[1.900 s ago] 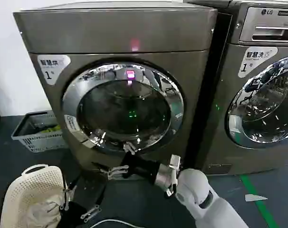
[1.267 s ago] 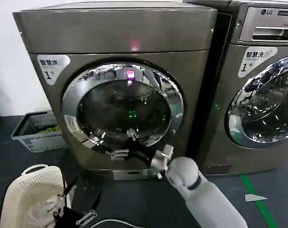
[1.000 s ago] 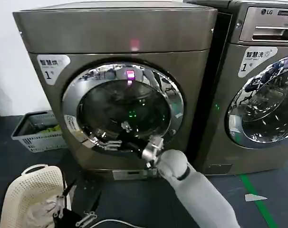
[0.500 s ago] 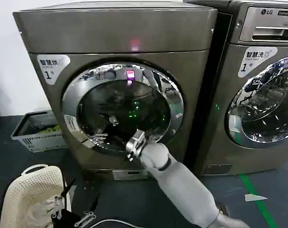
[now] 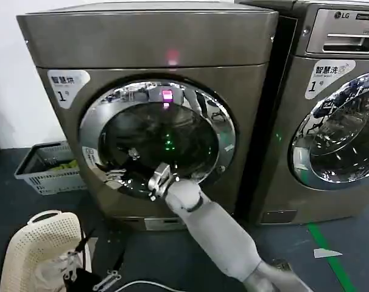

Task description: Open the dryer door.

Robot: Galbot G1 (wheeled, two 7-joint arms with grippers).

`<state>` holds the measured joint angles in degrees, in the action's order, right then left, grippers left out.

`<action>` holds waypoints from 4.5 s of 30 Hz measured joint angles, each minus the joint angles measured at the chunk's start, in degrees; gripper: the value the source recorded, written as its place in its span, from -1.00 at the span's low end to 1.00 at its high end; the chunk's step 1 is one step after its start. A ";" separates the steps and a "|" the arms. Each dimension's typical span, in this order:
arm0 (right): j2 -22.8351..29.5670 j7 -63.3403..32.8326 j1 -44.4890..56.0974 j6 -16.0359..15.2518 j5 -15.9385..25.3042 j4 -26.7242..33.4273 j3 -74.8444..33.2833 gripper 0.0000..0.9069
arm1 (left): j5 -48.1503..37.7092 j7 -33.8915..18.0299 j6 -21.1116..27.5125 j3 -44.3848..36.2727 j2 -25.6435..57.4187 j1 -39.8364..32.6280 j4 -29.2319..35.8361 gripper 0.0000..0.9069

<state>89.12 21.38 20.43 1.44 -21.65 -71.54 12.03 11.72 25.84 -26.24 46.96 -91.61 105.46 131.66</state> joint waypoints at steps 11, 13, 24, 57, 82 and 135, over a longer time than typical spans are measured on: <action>3.06 2.89 -2.49 1.06 0.03 5.41 0.56 1.00 | -0.50 -0.09 -0.41 1.02 -0.15 0.14 0.02 1.00; 3.07 3.99 -2.99 1.71 -0.03 6.30 0.59 1.00 | -0.59 -0.10 -0.48 1.12 -0.24 0.28 0.07 1.00; 3.05 11.50 -5.29 3.56 -1.57 10.40 1.78 1.00 | -0.63 -0.09 -0.69 1.78 -0.57 0.78 0.57 1.00; -11.23 39.55 0.60 5.91 -17.63 -9.69 6.58 1.00 | -11.80 -2.36 13.93 23.21 2.38 -7.10 -2.38 1.00; -34.45 52.37 24.16 7.80 -18.49 -30.94 -21.26 1.00 | -16.05 -0.67 17.87 14.06 15.76 -16.50 -7.64 1.00; -7.70 -21.95 79.26 9.47 7.71 -20.37 -132.38 1.00 | -16.90 -0.30 17.60 -47.57 25.82 -50.13 -23.66 1.00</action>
<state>81.42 -0.56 99.69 10.91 -13.93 -91.91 -120.34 -5.18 25.54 -8.64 -0.61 -65.79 55.33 108.00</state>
